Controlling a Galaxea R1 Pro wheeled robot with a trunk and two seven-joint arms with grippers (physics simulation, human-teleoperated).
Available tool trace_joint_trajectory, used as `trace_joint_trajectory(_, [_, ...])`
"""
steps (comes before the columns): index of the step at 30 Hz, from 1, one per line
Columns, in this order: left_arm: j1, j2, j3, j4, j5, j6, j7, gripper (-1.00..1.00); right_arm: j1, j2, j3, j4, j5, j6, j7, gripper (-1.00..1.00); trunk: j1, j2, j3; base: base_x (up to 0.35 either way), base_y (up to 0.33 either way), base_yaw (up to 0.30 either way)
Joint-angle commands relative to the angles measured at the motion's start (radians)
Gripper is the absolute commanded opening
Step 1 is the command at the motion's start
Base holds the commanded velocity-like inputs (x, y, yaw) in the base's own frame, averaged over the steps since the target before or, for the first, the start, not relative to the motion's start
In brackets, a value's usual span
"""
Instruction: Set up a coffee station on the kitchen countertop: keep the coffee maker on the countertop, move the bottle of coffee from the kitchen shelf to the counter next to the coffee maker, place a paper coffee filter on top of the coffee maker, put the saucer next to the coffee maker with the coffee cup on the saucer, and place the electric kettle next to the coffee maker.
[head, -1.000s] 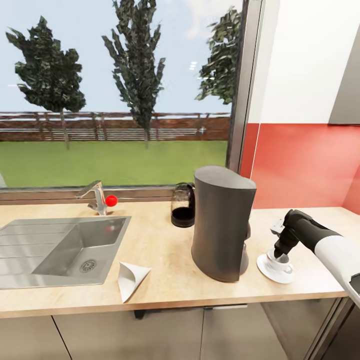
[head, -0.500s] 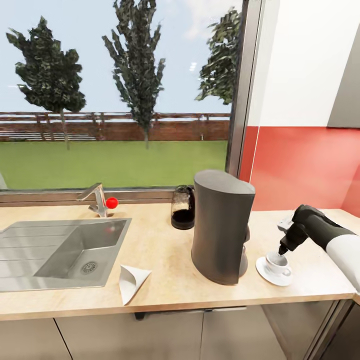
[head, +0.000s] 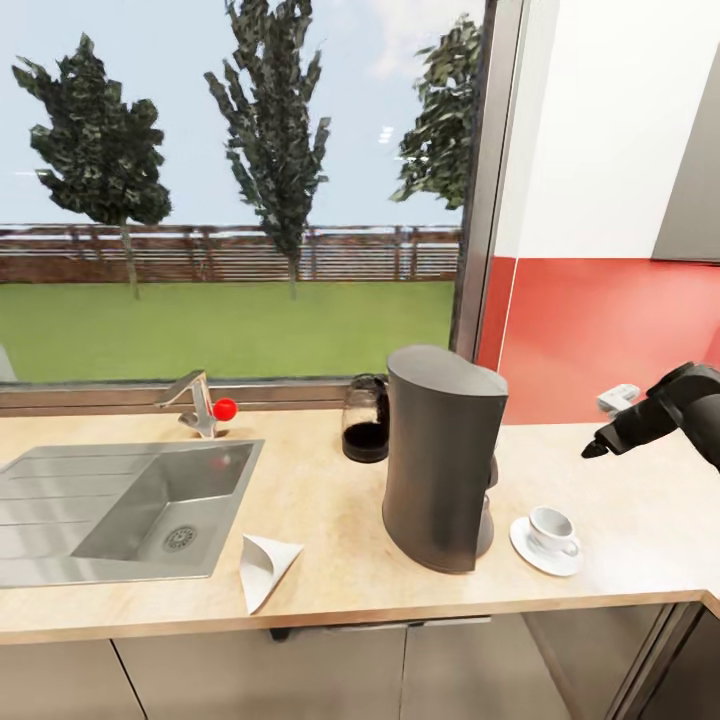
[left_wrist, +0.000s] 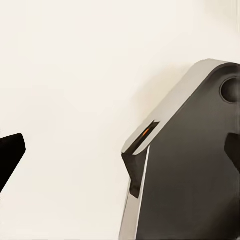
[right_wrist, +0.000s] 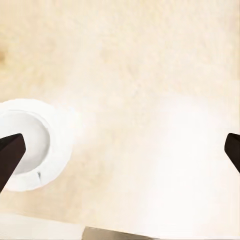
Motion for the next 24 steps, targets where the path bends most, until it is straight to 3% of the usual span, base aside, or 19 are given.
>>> trace_joint_trajectory(1, [0.0,0.0,0.008,-0.001,0.004,0.0,-0.01,1.0,-0.001,-0.004,0.0,-0.002,0.009,0.002,0.009,1.0,0.0,-0.001,-0.001,0.0,0.0,0.0])
trace_joint_trajectory(5, [0.0,-0.012,0.009,-0.011,-0.001,-0.003,-0.01,1.0,-0.001,-0.03,-0.007,-0.003,0.011,-0.001,-0.001,1.0,0.0,-0.001,-0.001,-0.02,0.0,0.0])
trace_joint_trajectory(6, [0.0,-0.052,0.007,-0.048,-0.005,0.001,-0.01,1.0,-0.002,-0.063,-0.025,0.0,0.011,0.005,-0.034,1.0,0.0,-0.001,-0.001,-0.316,0.0,0.0])
trace_joint_trajectory(10, [0.0,-0.06,0.008,-0.098,-0.004,0.006,-0.01,1.0,-0.003,-0.06,-0.038,0.016,0.008,0.01,-0.114,1.0,0.0,-0.001,-0.001,-0.325,0.0,0.0])
trace_joint_trajectory(24, [0.0,-0.074,0.009,-0.17,0.011,0.01,-0.003,1.0,-0.003,-0.039,-0.033,0.218,0.007,0.012,-0.205,1.0,0.0,-0.001,-0.001,-0.327,0.0,0.0])
